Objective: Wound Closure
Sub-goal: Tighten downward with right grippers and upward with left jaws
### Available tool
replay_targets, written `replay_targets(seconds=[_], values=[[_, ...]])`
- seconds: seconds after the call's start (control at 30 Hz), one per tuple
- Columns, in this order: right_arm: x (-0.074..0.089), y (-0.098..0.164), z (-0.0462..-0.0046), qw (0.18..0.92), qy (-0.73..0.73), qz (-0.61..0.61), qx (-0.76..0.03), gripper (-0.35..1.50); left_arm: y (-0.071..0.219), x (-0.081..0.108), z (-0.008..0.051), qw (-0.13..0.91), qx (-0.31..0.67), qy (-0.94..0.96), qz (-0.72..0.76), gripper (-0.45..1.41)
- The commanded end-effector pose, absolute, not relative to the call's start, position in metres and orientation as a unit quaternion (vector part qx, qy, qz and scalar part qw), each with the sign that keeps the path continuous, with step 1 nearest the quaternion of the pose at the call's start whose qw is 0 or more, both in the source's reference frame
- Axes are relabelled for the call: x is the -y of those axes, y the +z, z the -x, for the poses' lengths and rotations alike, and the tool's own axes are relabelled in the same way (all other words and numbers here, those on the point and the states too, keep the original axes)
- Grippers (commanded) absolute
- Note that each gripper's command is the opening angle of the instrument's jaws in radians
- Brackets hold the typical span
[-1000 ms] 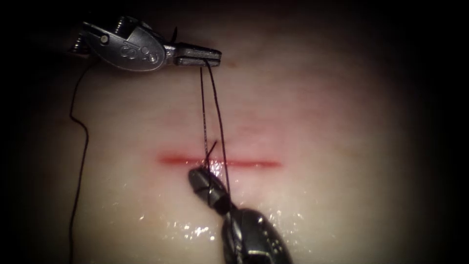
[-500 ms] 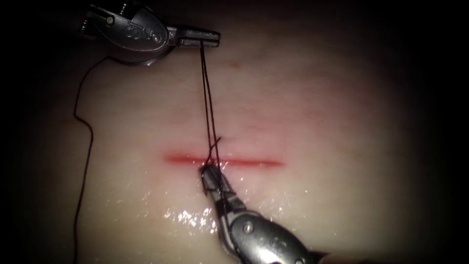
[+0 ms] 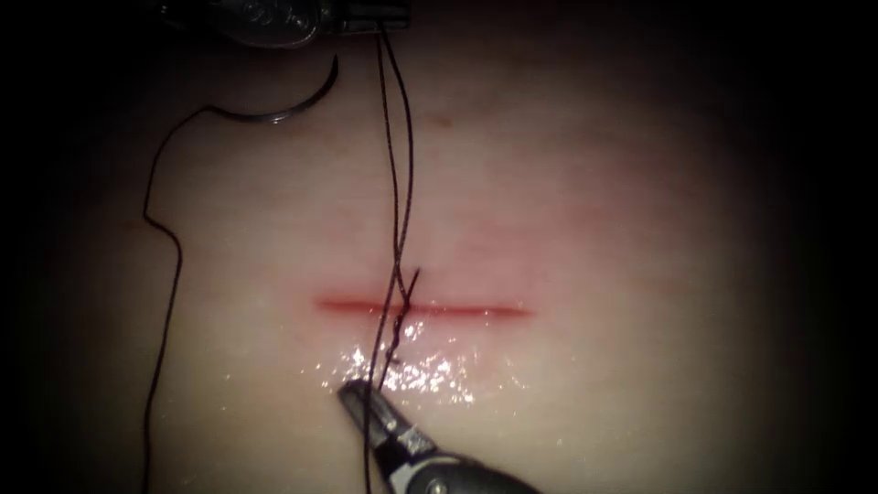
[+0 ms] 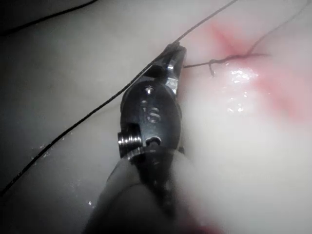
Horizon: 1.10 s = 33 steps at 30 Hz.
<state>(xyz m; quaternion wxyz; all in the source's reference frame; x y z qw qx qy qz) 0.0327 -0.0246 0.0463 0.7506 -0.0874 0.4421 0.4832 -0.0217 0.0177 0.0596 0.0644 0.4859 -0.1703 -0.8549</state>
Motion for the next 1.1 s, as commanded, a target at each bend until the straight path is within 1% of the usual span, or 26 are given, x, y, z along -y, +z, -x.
replay_targets(seconds=[0.03, 0.33, 0.47, 0.63, 1.1], values=[[0.0250, 0.0467, -0.0333, 0.750, 0.484, 0.086, -0.442, -0.35, 0.0601, -0.0179, 0.0223, 0.064, 0.171, -0.855, -0.486, -0.45], [0.0246, 0.0467, -0.0323, 0.750, 0.482, 0.082, -0.445, -0.35, 0.0600, -0.0195, 0.0225, 0.055, 0.171, -0.855, -0.487, -0.45], [0.0243, 0.0473, -0.0311, 0.751, 0.482, 0.082, -0.444, -0.35, 0.0598, -0.0212, 0.0226, 0.028, 0.189, -0.847, -0.496, -0.45], [0.0242, 0.0487, -0.0306, 0.761, 0.476, 0.075, -0.435, -0.35, 0.0604, -0.0225, 0.0233, 0.020, 0.200, -0.847, -0.492, -0.45], [0.0257, 0.0488, -0.0317, 0.756, 0.480, 0.049, -0.442, -0.35, 0.0653, -0.0248, 0.0239, 0.030, 0.233, -0.849, -0.473, -0.45]])
